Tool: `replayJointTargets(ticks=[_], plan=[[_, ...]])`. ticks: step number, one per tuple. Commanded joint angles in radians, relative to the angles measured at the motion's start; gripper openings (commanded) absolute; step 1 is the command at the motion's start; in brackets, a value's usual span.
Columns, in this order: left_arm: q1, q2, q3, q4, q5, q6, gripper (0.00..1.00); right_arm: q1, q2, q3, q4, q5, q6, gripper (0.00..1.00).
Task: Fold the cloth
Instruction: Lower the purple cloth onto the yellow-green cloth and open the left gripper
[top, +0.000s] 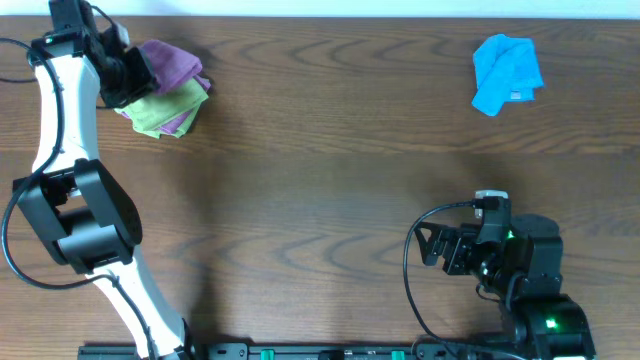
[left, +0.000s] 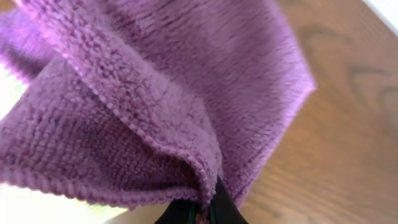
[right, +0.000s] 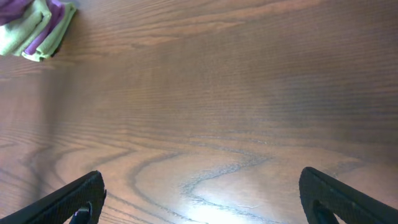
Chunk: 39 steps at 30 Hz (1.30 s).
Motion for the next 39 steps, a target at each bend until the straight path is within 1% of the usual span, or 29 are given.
replayJointTargets(ticks=[1, 5, 9, 10, 12, 14, 16, 17, 20, 22, 25, 33, 34, 35, 36, 37, 38, 39], plan=[[0.003, 0.013, 0.024, -0.04, -0.119, 0.055, 0.06, -0.007, -0.004, -0.002, -0.001, 0.0, 0.017, 0.99], [0.003, 0.013, 0.024, -0.077, -0.179, 0.077, 0.06, -0.007, -0.004, -0.002, -0.001, 0.0, 0.017, 0.99], [0.003, 0.013, 0.024, -0.078, -0.176, 0.077, 0.06, -0.007, -0.004, -0.002, -0.001, 0.0, 0.017, 0.99], [0.003, 0.013, 0.024, -0.078, -0.177, 0.077, 0.12, -0.007, -0.004, -0.002, -0.001, 0.0, 0.017, 0.99], [0.003, 0.013, 0.024, -0.078, -0.177, 0.077, 0.28, -0.007, -0.004, -0.002, -0.001, 0.0, 0.017, 0.99], [0.003, 0.013, 0.024, -0.078, -0.177, 0.077, 0.36, -0.007, -0.004, -0.002, -0.001, 0.0, 0.017, 0.99], [0.003, 0.013, 0.024, -0.081, -0.177, 0.077, 0.49, -0.007, -0.004, -0.002, -0.001, 0.0, 0.017, 0.99], [0.003, 0.013, 0.024, -0.085, -0.18, 0.077, 0.62, -0.007, -0.004, -0.002, -0.001, 0.0, 0.017, 0.99], [0.003, 0.011, 0.024, -0.099, -0.201, 0.078, 0.86, -0.007, -0.004, -0.002, -0.001, 0.0, 0.017, 0.99], [0.003, 0.007, 0.024, -0.109, -0.204, 0.091, 0.94, -0.007, -0.004, -0.002, -0.001, 0.0, 0.017, 0.99], [0.003, -0.008, 0.024, -0.114, -0.208, 0.096, 0.98, -0.007, -0.004, -0.002, -0.001, 0.0, 0.017, 0.99], [0.003, -0.099, 0.025, -0.102, -0.226, 0.095, 0.96, -0.007, -0.004, -0.002, -0.001, 0.0, 0.017, 0.99], [0.003, -0.111, 0.025, -0.095, -0.225, 0.094, 0.96, -0.007, -0.004, -0.002, -0.001, 0.0, 0.017, 0.99], [0.003, -0.125, 0.025, -0.083, -0.216, 0.094, 1.0, -0.007, -0.004, -0.002, -0.001, 0.0, 0.017, 0.99], [0.003, -0.137, 0.025, -0.067, -0.201, 0.094, 0.82, -0.007, -0.004, -0.002, -0.001, 0.0, 0.017, 0.99], [0.003, -0.146, 0.025, -0.045, -0.179, 0.09, 0.51, -0.007, -0.004, -0.002, -0.001, 0.0, 0.017, 0.99], [0.003, -0.152, 0.025, -0.021, -0.158, 0.079, 0.16, -0.007, -0.004, -0.002, -0.001, 0.0, 0.017, 0.99], [0.002, -0.153, 0.025, 0.011, -0.133, 0.056, 0.06, -0.007, -0.004, -0.002, -0.001, 0.0, 0.017, 0.99]])
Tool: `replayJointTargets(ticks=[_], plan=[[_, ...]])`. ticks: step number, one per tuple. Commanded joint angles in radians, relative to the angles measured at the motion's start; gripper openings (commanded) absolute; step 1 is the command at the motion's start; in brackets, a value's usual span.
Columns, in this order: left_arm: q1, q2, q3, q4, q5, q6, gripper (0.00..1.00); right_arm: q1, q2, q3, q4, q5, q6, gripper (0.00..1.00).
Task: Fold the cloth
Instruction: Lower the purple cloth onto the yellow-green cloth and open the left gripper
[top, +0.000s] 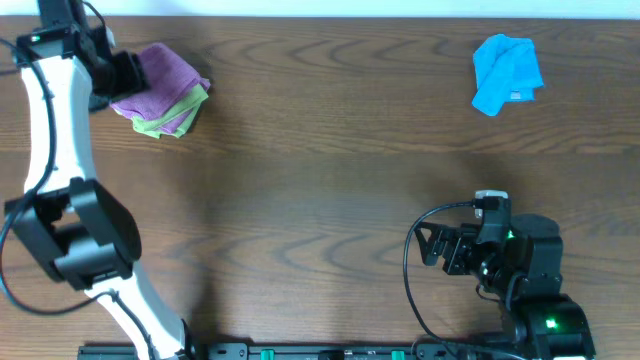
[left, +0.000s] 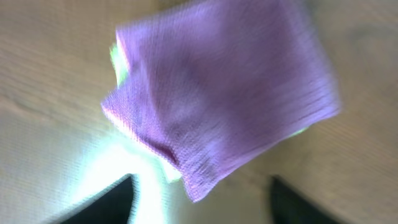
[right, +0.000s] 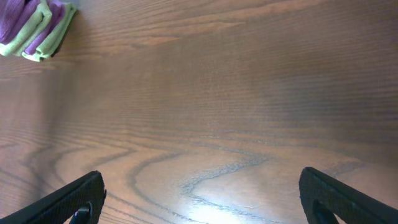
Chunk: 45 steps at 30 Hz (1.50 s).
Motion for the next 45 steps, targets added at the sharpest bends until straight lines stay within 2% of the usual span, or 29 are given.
replayJointTargets(ticks=[1, 5, 16, 23, 33, 41, 45], plan=[[0.002, -0.039, 0.024, 0.059, 0.076, -0.039, 0.06, -0.007, -0.004, -0.002, -0.001, 0.0, 0.017, 0.99], [-0.003, -0.005, 0.024, 0.167, 0.113, -0.13, 0.06, -0.007, -0.004, -0.002, -0.001, 0.0, 0.017, 0.99], [-0.027, 0.23, 0.024, 0.298, 0.119, -0.15, 0.06, -0.007, -0.004, -0.002, -0.001, 0.0, 0.017, 0.99], [-0.028, 0.323, 0.024, 0.316, 0.118, -0.161, 0.06, -0.007, -0.004, -0.002, -0.001, 0.0, 0.017, 0.99], [-0.025, 0.282, 0.057, 0.334, 0.173, -0.143, 0.06, -0.007, -0.004, -0.002, -0.001, 0.0, 0.017, 0.99], [-0.025, 0.155, 0.115, 0.293, 0.195, -0.093, 0.06, -0.007, -0.004, -0.002, -0.001, 0.0, 0.017, 0.99], [-0.025, 0.089, 0.115, 0.208, 0.198, -0.029, 0.34, -0.007, -0.004, -0.002, -0.001, 0.0, 0.017, 0.99]])
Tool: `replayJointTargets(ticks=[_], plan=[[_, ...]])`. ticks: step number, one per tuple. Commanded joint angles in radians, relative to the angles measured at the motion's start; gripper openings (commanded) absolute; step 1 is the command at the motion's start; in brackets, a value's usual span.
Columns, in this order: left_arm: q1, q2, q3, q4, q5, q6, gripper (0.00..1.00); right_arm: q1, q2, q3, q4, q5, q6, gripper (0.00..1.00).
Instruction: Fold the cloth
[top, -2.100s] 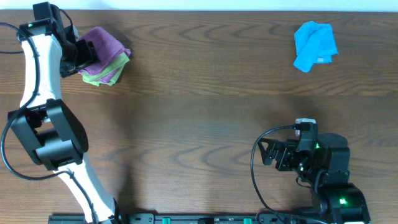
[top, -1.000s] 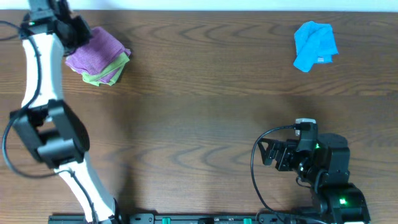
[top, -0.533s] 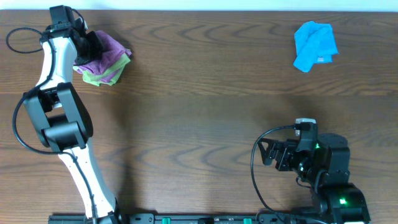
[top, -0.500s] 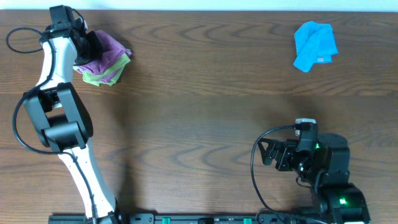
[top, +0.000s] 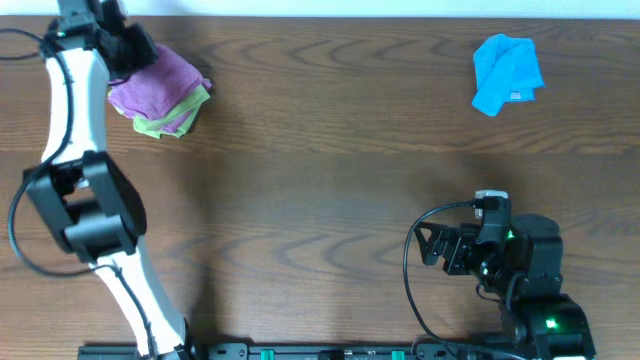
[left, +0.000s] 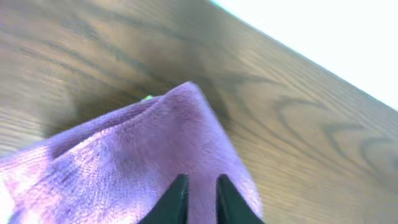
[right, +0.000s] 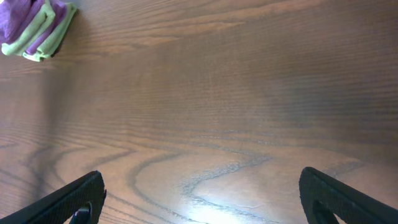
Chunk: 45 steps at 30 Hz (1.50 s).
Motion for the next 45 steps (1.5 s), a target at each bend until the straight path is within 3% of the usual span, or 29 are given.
replayJointTargets(ticks=[1, 3, 5, 11, 16, 22, 28, 32, 37, 45], plan=[[0.002, -0.072, 0.026, -0.053, 0.014, 0.057, 0.54, -0.007, -0.004, -0.002, -0.001, 0.0, 0.017, 0.99], [0.002, -0.104, 0.026, -0.093, 0.014, 0.066, 0.81, -0.007, -0.004, -0.002, -0.001, 0.0, 0.017, 0.99], [0.002, -0.128, 0.026, -0.126, 0.014, 0.069, 0.96, -0.007, -0.004, -0.002, -0.001, 0.0, 0.017, 0.99], [0.002, -0.172, 0.026, -0.197, 0.015, 0.071, 0.95, -0.007, -0.004, -0.002, -0.001, 0.0, 0.017, 0.99], [0.002, -0.201, 0.026, -0.246, 0.057, -0.009, 0.95, -0.007, -0.004, -0.002, -0.001, 0.0, 0.017, 0.99], [0.033, -0.258, 0.026, -0.323, 0.122, 0.024, 0.95, -0.007, -0.004, -0.002, -0.001, 0.0, 0.017, 0.99], [0.081, -0.4, 0.005, -0.405, 0.304, 0.22, 0.96, -0.007, -0.004, -0.002, -0.001, 0.0, 0.017, 0.99], [0.08, -0.531, -0.043, -0.402, 0.267, 0.249, 0.96, -0.007, -0.004, -0.002, -0.001, 0.0, 0.017, 0.99], [0.08, -0.71, -0.18, -0.362, 0.22, 0.272, 0.95, -0.007, -0.004, -0.002, -0.001, 0.0, 0.017, 0.99], [0.076, -1.023, -0.57, -0.153, 0.22, 0.284, 0.95, -0.007, -0.004, -0.002, -0.001, 0.0, 0.017, 0.99]])
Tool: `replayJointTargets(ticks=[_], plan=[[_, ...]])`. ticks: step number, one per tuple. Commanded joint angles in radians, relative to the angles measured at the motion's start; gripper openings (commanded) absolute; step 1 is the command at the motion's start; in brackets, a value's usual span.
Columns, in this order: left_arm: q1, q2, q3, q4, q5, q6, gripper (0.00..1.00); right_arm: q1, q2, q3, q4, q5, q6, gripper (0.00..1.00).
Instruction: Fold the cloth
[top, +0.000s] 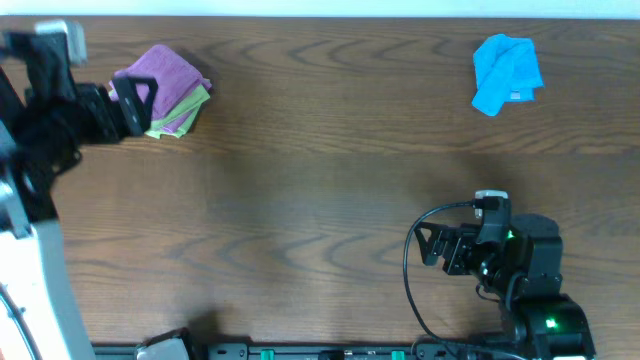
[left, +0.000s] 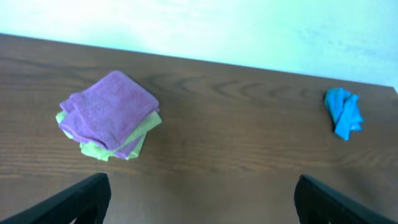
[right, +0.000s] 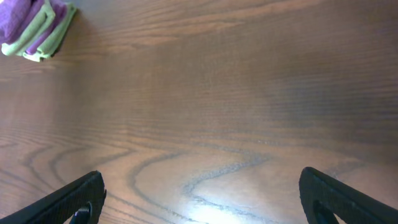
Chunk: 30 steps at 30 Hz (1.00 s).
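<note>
A folded purple cloth (top: 160, 74) lies on top of a folded green cloth (top: 178, 112) in a small stack at the far left of the table; the stack also shows as the purple cloth (left: 111, 111) and, small, (right: 25, 18). A crumpled blue cloth (top: 506, 72) lies at the far right, also seen as the blue cloth (left: 344, 111). My left gripper (top: 127, 103) is raised just left of the stack and stands open, nothing between its fingers (left: 87, 198). My right gripper (top: 428, 247) rests open near the front right, over bare wood, fingers (right: 71, 200) wide apart.
The wooden table (top: 320, 180) ends at a pale wall along the far edge (left: 205, 31). The right arm's base and cables (top: 530, 290) sit at the front right. The left arm's white links (top: 40, 250) run along the left side.
My left gripper was shut, low over the purple cloth at the stack's far side. Now it is open, higher and left of the stack. The right arm has not moved.
My left gripper was shut on the purple cloth, held rumpled over the green one. Then it was open beside the stack with the purple cloth lying flat on top. Then its shut fingers were over the cloth, and now it stands open away from the neat stack.
</note>
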Motion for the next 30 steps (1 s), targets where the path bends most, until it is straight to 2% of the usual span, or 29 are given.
replayJointTargets(ticks=[1, 9, 25, 30], plan=[[-0.008, -0.115, -0.146, 0.058, -0.005, 0.02, 0.95, -0.007, -0.004, -0.002, -0.002, 0.0, 0.017, 0.99], [-0.071, -0.409, -0.485, 0.247, -0.03, 0.021, 0.95, -0.007, -0.004, -0.002, -0.002, 0.0, 0.017, 0.99], [-0.076, -0.85, -0.996, 0.341, -0.032, -0.01, 0.95, -0.007, -0.004, -0.002, -0.002, 0.0, 0.017, 0.99], [-0.148, -0.98, -1.12, 0.339, -0.151, -0.011, 0.96, -0.007, -0.004, -0.002, -0.002, 0.0, 0.017, 0.99]])
